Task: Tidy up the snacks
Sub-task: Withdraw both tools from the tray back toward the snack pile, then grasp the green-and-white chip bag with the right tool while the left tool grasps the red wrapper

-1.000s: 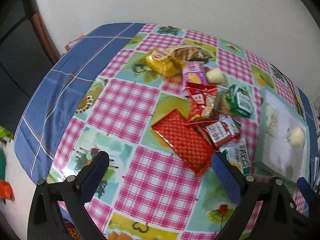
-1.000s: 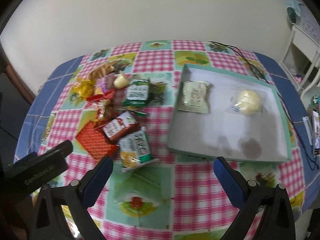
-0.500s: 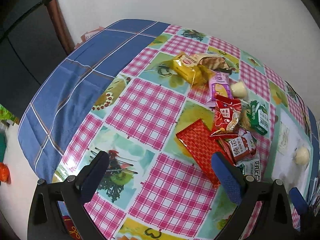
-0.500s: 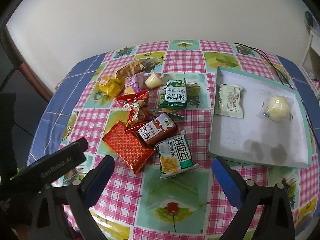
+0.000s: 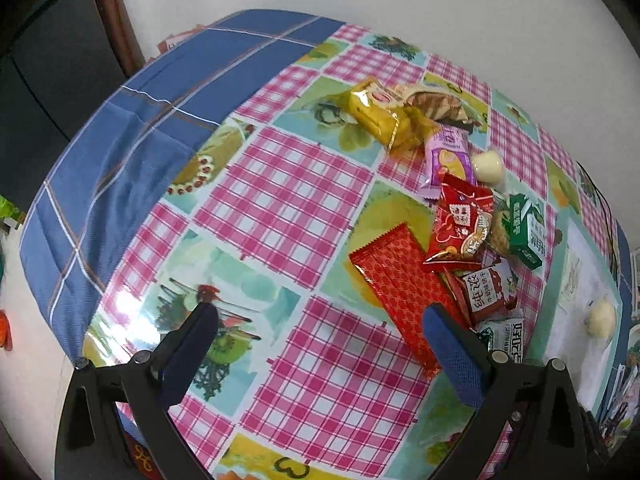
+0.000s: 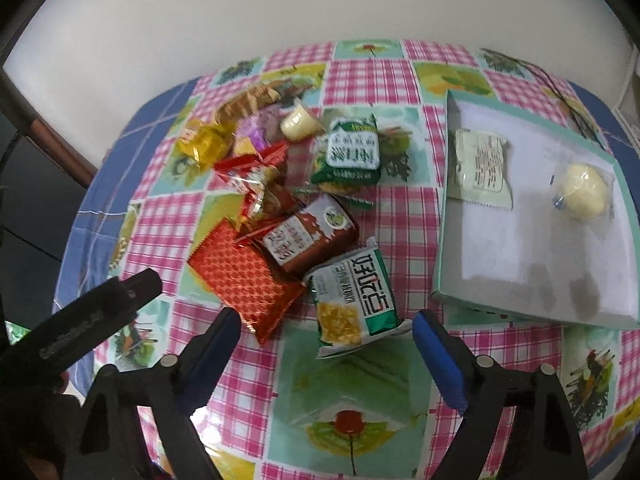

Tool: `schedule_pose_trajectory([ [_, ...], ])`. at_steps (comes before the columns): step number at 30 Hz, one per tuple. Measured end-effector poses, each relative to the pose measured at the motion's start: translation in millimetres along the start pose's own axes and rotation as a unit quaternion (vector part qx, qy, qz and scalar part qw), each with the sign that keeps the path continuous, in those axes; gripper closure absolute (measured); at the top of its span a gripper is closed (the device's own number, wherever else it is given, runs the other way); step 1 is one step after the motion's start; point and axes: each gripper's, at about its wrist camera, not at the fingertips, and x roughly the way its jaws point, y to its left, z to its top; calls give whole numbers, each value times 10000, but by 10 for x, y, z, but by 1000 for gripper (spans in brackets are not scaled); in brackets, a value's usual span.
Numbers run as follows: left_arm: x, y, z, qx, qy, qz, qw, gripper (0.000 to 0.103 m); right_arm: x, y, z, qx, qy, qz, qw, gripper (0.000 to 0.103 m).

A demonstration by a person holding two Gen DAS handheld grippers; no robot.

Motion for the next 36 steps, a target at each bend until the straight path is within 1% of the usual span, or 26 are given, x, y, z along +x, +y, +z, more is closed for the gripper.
schedule_pose_trajectory([
  [3,83,-64,28,62,131,-36,9999,1,95,-63,24,104,130,-17,9999,19],
  [8,269,-196,76,178,439,-153,9988,1,176,-106,70,129,214,-32,9997,21],
  [11,324,-301,106,329,497,-219,9980,1,202,-87,105,51,221,-65,9997,21],
  [16,462,-471,159,532,594,-214,9966,1,275,-105,173,52,288,-39,9996,21],
  [23,721,-509,231,451,783,-55,9959,1,350,-140,213,39,385,-43,9992,21],
  [28,835,-489,291,397,798,61,9960,1,389,-155,224,38,440,-23,9990,21],
  [30,874,-496,313,397,812,34,9959,1,398,-160,223,39,459,-16,9989,21],
  [32,908,-547,328,491,828,46,9953,1,409,-163,224,48,482,-5,9988,21],
  [34,981,-659,339,727,851,146,9936,1,417,-167,222,57,498,10,9987,21],
  [36,984,-713,316,862,902,223,9919,1,412,-181,220,66,497,18,9987,21],
])
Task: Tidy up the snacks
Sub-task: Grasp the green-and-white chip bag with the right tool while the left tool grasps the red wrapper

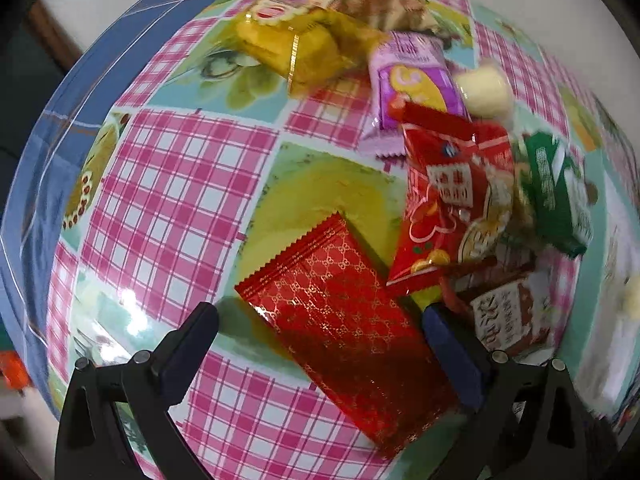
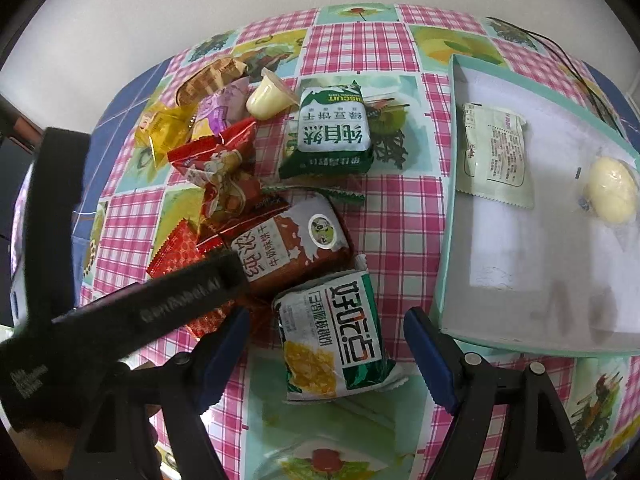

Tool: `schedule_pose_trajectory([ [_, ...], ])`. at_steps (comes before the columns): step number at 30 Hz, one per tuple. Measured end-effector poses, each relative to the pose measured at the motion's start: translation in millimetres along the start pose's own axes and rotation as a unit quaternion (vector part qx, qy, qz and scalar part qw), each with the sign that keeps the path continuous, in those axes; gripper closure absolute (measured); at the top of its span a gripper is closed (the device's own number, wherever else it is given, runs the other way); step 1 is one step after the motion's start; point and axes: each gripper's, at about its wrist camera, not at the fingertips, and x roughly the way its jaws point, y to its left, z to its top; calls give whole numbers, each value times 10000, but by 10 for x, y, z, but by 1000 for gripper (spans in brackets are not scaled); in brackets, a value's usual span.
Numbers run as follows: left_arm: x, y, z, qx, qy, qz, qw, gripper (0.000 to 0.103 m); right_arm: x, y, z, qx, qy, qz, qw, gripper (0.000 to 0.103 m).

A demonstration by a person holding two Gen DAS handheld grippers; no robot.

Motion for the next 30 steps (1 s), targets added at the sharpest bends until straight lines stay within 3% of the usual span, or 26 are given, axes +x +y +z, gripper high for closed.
schedule_pose_trajectory([
  [7,22,263,-14,-206,243,50,9995,1,-20,-9,-2,5,2,26,10000,22],
  [12,12,535,11,-561,248,216,9979,1,-5,-22,2,80,26,109,9999,22],
  [15,-20,570,13,-582,244,125,9979,1,11,-29,9,56,31,21,10000,22],
  [19,24,475,-63,-524,402,-189,9976,1,48,5,6,-30,97,-28,9999,22],
  [21,34,373,-110,-445,365,-179,9982,1,81,44,5,-81,137,-20,9999,22],
  [24,-12,269,-114,-423,331,-491,9973,2,128,86,-11,-171,230,-31,9996,22],
  [30,-113,7,-105,-138,244,-672,9973,15,187,176,-48,-363,291,-113,9989,24],
])
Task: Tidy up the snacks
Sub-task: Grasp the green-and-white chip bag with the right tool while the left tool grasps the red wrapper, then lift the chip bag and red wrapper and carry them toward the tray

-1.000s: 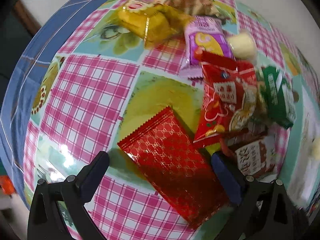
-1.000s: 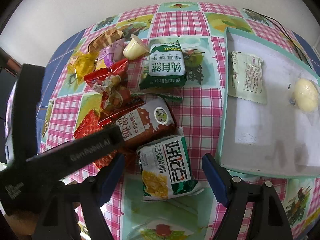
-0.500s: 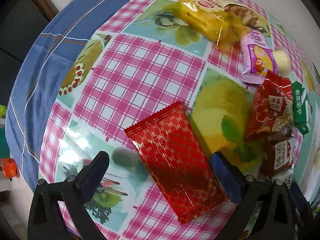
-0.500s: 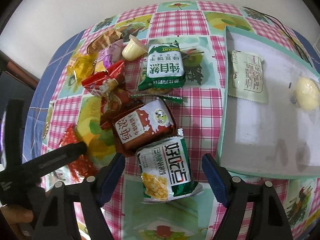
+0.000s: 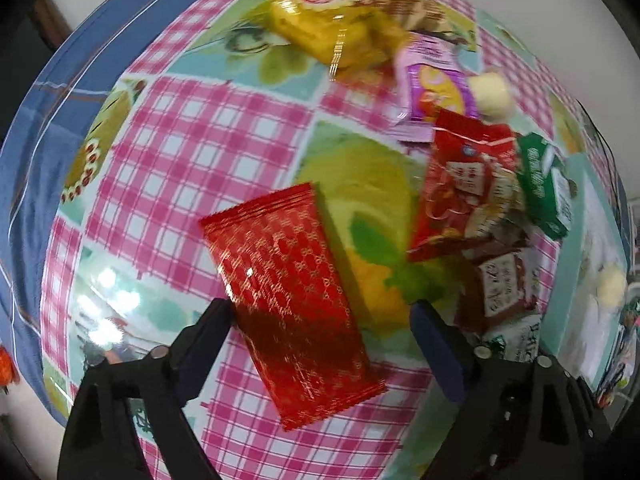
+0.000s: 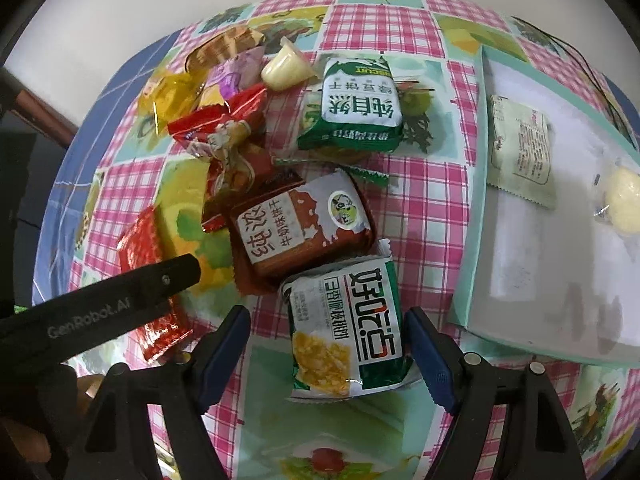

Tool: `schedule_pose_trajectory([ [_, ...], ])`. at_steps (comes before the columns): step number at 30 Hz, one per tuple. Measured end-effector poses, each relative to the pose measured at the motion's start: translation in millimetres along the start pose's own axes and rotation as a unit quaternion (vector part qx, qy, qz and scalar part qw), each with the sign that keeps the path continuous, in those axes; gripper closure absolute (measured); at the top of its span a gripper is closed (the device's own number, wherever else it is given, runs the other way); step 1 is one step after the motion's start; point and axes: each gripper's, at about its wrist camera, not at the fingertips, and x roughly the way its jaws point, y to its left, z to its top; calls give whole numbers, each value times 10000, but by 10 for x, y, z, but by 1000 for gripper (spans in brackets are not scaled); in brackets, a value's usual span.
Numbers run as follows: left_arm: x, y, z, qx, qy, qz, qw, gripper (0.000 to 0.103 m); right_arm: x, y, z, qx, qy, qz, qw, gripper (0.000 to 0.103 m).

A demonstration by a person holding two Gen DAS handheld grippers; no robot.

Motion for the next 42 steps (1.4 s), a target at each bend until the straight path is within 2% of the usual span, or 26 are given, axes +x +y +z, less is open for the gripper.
schedule_pose_trajectory([
  [4,-18,-225,-17,225,-7,-189,9996,27,54,30,-25,-44,67,-97,9999,31],
  [10,-10,-583,-99,650,11,-117,9978,34,79,66,-53,-134,39,-247,9996,40],
  [14,-24,-778,-213,844,-34,84,9964,36,92,105,-52,-165,42,-314,9994,46],
  [19,36,-930,-256,981,-125,395,9943,38,66,21,-71,-173,30,-289,9994,47],
  [27,79,-881,-212,1004,-259,481,9934,38,64,24,-89,-248,0,-363,9990,47],
  [29,63,-896,-210,998,-289,480,9934,46,67,48,-101,-287,-11,-400,9988,47],
  [32,37,-797,-201,981,-288,463,9937,50,78,89,-109,-350,-8,-461,9983,48],
  [42,11,-390,-139,716,-213,180,9970,56,36,34,-71,-93,25,-270,9996,49],
])
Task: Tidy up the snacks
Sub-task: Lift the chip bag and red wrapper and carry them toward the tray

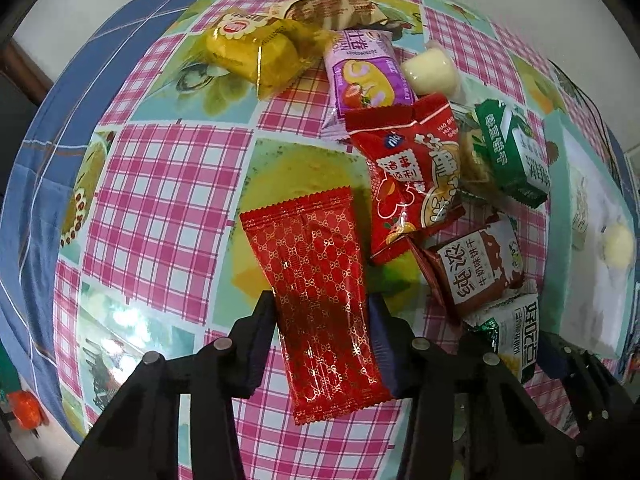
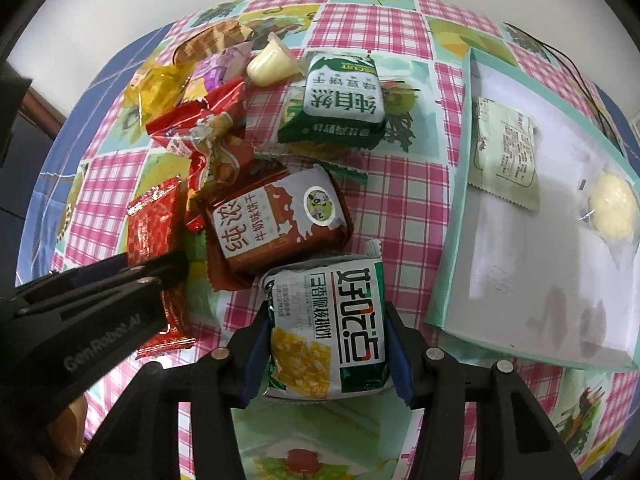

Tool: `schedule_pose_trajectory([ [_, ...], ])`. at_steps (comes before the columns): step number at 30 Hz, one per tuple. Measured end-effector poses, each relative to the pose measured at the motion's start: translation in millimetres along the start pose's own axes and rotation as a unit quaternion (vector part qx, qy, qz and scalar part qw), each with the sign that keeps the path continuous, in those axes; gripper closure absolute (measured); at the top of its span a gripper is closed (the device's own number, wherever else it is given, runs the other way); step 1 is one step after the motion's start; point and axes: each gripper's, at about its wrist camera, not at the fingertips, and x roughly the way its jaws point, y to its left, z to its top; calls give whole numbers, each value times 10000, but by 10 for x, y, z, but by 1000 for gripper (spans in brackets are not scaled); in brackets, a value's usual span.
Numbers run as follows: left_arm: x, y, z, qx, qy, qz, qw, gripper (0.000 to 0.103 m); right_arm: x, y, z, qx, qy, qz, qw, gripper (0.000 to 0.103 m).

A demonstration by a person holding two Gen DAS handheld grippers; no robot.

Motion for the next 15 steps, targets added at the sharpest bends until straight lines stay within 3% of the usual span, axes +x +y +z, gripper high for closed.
schedule_pose_trajectory([
  [8,-246,204,40,-203,-239,-183,9993,56,-214,-123,60,113,-217,170,9996,49],
  [15,-735,349,43,-283,-808,-351,9957,56,-568,-186,125,227,-628,328,9972,49],
])
